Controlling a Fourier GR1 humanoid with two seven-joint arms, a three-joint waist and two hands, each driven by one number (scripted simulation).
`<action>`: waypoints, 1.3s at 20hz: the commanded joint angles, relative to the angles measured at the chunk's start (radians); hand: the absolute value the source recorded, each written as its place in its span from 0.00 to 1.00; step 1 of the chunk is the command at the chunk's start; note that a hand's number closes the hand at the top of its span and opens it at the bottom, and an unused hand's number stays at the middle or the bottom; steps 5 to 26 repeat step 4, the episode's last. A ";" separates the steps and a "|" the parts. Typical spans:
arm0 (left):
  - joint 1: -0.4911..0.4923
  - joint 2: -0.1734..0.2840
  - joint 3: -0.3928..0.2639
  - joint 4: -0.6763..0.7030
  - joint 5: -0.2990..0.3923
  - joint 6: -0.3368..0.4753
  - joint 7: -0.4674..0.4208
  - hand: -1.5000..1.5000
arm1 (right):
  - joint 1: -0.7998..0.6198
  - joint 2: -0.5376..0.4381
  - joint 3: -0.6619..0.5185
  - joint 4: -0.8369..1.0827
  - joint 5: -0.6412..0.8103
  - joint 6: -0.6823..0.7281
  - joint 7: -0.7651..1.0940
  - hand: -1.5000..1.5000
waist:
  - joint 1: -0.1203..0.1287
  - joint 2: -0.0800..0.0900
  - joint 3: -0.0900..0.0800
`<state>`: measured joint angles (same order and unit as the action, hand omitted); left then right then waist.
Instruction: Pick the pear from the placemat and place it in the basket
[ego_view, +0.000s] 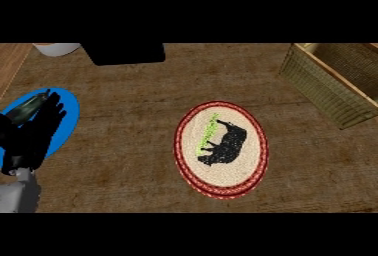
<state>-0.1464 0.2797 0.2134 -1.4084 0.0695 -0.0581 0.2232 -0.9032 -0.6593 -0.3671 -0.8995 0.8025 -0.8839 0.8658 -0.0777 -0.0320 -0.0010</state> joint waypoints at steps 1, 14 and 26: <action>0.024 0.005 0.009 0.001 -0.008 0.007 -0.007 0.50 | 0.170 0.028 0.007 -0.215 -0.087 0.118 0.024 0.00 | -0.030 -0.007 0.000; 0.052 -0.003 0.015 -0.025 0.005 0.009 0.000 0.50 | 0.294 -0.006 -0.001 -0.369 -0.153 0.211 0.039 0.00 | -0.033 -0.008 0.000; 0.052 -0.003 0.015 -0.025 0.005 0.009 0.000 0.50 | 0.294 -0.006 -0.001 -0.369 -0.153 0.211 0.039 0.00 | -0.033 -0.008 0.000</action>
